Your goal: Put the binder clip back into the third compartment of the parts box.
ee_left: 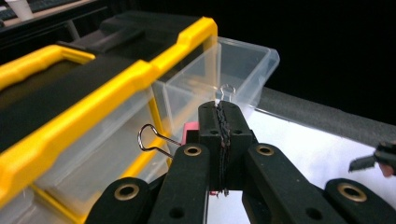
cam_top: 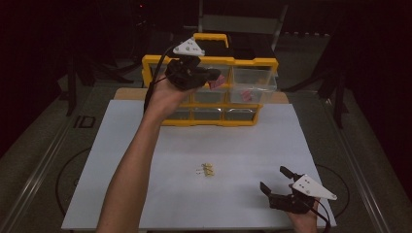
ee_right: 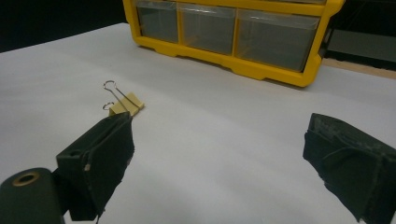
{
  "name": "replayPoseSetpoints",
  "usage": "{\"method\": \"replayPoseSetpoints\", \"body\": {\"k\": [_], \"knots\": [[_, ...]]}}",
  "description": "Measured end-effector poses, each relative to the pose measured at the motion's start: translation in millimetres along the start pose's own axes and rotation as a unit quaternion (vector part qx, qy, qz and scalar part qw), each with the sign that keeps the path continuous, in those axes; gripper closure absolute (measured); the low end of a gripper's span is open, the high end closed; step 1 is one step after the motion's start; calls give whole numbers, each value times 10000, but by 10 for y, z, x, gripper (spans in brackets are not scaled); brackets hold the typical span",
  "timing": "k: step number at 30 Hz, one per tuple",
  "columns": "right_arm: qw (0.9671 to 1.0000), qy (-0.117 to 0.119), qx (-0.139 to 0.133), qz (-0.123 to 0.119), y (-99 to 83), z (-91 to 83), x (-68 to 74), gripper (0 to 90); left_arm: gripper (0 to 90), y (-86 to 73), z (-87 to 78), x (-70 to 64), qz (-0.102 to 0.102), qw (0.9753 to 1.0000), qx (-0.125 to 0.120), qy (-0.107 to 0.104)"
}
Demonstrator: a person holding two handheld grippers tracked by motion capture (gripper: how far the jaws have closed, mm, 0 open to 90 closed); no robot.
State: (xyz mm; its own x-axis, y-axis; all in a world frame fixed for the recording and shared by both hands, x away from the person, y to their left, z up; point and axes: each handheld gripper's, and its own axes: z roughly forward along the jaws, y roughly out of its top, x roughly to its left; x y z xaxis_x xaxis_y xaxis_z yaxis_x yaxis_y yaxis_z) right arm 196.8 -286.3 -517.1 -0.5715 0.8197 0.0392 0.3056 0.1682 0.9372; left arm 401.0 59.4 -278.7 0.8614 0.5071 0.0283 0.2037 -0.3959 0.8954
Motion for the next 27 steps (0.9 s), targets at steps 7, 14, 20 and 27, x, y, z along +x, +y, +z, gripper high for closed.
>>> {"method": "replayPoseSetpoints", "body": {"k": [7,14,20,27], "knots": [[10000,-1,-22,17,4,-2,-3,84,899,200,123,-3,-43,10000,-35,54],[10000,0,-25,34,4,-10,-8,84,899,333,231,-24,9,9999,3,106],[10000,-12,-52,37,8,-23,-9,84,898,466,358,-80,71,9999,66,132],[10000,-19,-62,68,7,-29,-20,84,898,537,481,-139,103,9998,96,117]]}}
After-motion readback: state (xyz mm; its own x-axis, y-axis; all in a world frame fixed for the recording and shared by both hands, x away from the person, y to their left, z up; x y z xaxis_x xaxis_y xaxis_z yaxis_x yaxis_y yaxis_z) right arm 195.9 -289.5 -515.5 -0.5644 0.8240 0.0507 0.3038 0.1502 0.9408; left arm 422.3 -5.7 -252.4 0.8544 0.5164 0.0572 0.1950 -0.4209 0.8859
